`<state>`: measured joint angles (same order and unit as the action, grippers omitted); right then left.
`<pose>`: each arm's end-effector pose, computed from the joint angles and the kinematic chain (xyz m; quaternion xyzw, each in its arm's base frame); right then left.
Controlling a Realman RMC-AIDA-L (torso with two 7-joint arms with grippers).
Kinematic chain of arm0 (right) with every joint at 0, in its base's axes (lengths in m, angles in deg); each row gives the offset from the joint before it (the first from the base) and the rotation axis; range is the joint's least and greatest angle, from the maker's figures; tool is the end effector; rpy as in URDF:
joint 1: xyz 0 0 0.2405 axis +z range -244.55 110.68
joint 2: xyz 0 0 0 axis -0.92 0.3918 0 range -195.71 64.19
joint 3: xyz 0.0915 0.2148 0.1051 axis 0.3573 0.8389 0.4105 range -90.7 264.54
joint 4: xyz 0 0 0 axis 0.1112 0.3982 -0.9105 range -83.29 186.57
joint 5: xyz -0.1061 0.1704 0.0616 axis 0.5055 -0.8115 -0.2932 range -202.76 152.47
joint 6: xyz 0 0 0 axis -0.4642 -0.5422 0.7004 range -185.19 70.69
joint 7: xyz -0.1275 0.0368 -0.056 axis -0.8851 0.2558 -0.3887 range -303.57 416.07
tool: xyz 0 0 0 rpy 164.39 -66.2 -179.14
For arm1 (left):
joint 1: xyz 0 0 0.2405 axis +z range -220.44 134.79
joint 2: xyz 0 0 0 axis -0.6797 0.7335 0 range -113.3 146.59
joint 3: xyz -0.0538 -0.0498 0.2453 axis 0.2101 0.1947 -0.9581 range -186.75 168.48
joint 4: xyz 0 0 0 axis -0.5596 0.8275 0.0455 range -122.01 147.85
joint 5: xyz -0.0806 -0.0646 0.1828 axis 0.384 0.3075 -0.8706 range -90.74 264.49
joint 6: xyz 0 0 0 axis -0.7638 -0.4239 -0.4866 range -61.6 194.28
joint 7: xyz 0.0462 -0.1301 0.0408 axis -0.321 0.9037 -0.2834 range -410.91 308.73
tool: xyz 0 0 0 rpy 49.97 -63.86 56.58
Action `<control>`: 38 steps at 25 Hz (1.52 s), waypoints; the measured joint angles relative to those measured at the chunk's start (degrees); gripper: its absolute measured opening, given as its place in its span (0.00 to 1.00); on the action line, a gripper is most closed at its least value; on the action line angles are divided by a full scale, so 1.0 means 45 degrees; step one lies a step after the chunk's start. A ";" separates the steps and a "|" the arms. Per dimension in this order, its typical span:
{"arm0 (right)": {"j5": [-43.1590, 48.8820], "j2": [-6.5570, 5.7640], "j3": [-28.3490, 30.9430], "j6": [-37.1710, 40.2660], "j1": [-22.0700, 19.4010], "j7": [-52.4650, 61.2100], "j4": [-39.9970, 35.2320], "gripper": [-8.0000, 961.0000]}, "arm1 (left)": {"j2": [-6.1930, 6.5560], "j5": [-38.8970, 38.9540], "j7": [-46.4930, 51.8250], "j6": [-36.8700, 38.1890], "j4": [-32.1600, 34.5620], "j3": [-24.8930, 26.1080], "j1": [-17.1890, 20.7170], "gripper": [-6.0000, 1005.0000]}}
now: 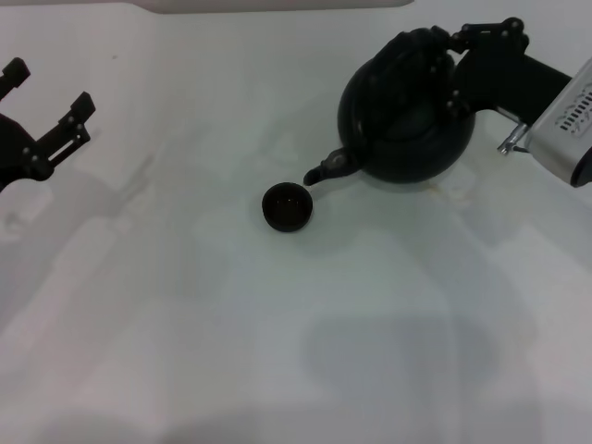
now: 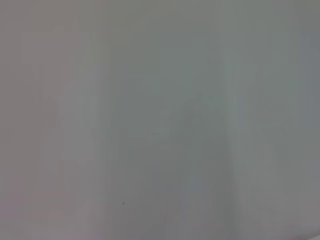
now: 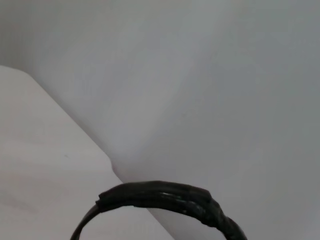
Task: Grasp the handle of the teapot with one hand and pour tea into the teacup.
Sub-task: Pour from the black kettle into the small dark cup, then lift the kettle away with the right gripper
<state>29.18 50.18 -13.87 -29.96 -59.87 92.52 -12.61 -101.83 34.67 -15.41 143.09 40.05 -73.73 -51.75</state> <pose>0.2420 0.3377 -0.0220 -0.8795 -0.0003 0.1168 0.4614 -0.3332 0.2717 0.0167 -0.8036 -0.1535 -0.3368 0.4660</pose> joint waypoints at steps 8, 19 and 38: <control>0.0013 -0.0006 -0.0462 -0.1060 -0.0153 -0.0500 -0.0452 0.11 | 0.0000 -0.0001 0.0000 -0.0081 -0.0015 0.0000 -0.0017 0.87; -0.0044 -0.0034 -0.0861 -0.1075 -0.0303 -0.0564 -0.0964 0.11 | 0.0000 0.0000 -0.0078 -0.0116 -0.0014 0.0000 -0.0093 0.87; 0.0012 -0.0049 -0.1432 -0.1607 -0.0397 -0.0736 -0.1460 0.11 | 0.0000 0.0003 -0.0308 -0.0424 -0.0014 -0.0001 -0.0146 0.87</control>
<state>29.24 49.96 -20.31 -37.19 -61.66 89.21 -19.18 -101.83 34.68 -16.80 141.18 39.99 -73.73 -52.40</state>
